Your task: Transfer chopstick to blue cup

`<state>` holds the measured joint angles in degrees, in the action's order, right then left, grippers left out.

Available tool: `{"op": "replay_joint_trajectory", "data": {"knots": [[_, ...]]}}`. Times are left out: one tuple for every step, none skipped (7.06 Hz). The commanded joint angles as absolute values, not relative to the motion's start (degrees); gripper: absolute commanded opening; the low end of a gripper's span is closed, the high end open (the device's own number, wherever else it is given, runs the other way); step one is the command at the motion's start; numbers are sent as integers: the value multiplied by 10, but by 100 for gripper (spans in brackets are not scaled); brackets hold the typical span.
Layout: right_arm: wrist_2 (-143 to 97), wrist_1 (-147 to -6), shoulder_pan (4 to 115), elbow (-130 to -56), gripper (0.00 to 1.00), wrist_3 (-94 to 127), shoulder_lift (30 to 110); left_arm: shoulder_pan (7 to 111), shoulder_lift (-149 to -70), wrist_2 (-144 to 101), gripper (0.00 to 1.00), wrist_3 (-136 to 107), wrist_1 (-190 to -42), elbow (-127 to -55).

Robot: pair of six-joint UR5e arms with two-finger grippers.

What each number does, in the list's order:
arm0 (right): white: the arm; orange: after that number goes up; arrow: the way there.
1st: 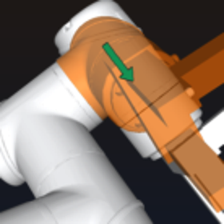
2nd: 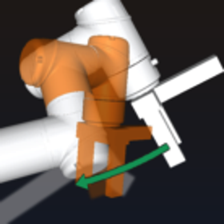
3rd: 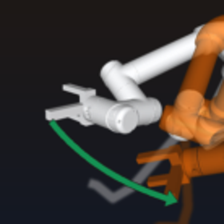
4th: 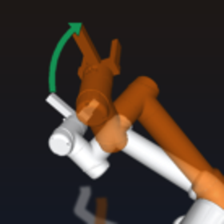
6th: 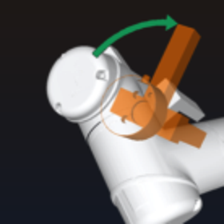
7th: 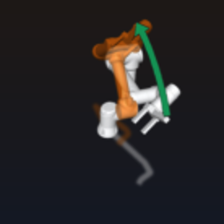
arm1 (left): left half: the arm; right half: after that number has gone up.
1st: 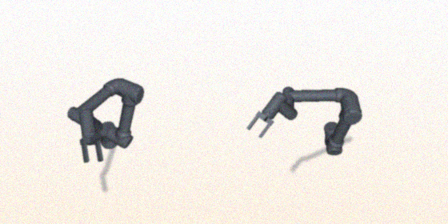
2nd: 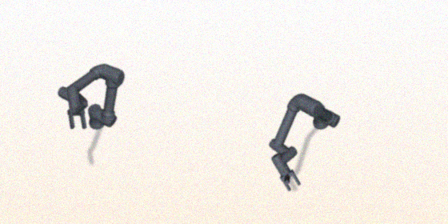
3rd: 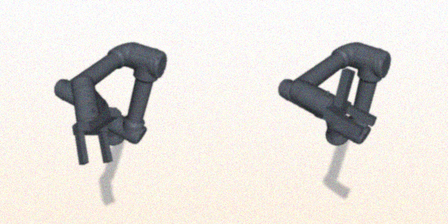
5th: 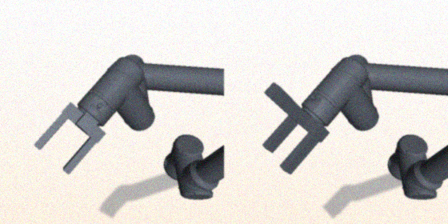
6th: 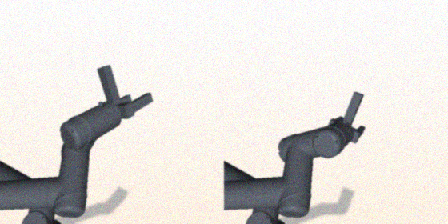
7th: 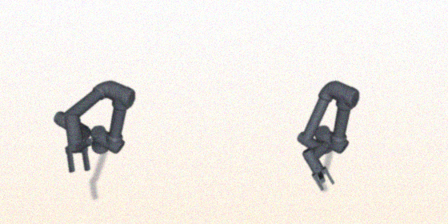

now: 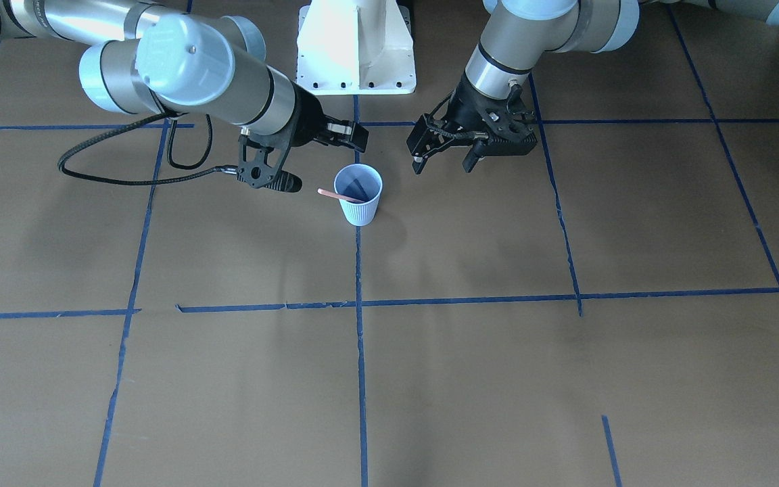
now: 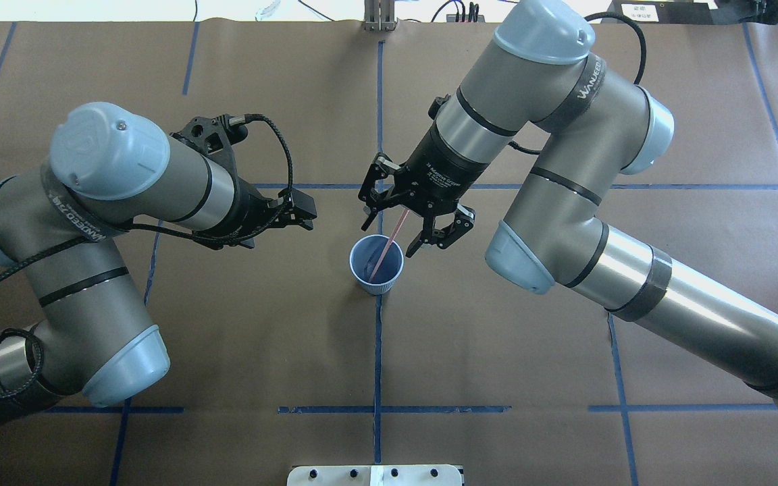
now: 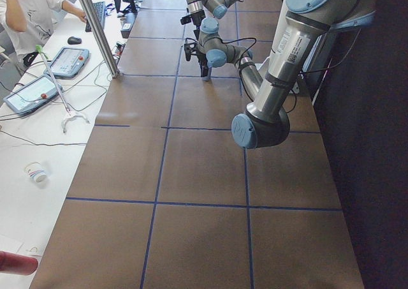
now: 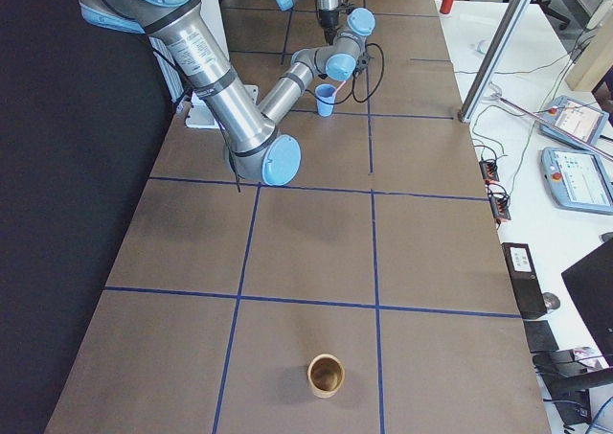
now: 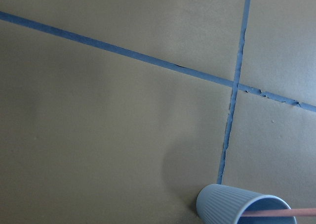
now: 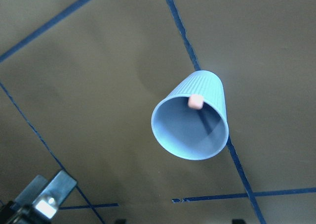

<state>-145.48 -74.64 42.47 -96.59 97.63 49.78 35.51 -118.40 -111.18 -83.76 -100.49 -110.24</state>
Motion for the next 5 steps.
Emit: {"op": "replay_joint_trajectory", "data": {"knots": [[-1454,-748,516,-1107,100,974,620,369,-1170,-1112,100,-831,-1005,-1104],[-1454,-747,572,-1135,100,966,682,383,-1155,-1115,100,-827,-1005,-1107],[-1454,-747,605,-1143,100,895,733,394,-1124,-1117,100,-754,-1002,-1130],[-1453,-747,631,-1143,100,776,800,414,-1081,-1120,100,-709,-1001,-1151],[-1448,-748,667,-1141,100,654,862,428,-1038,-1119,100,-652,-1000,-1170]]}}
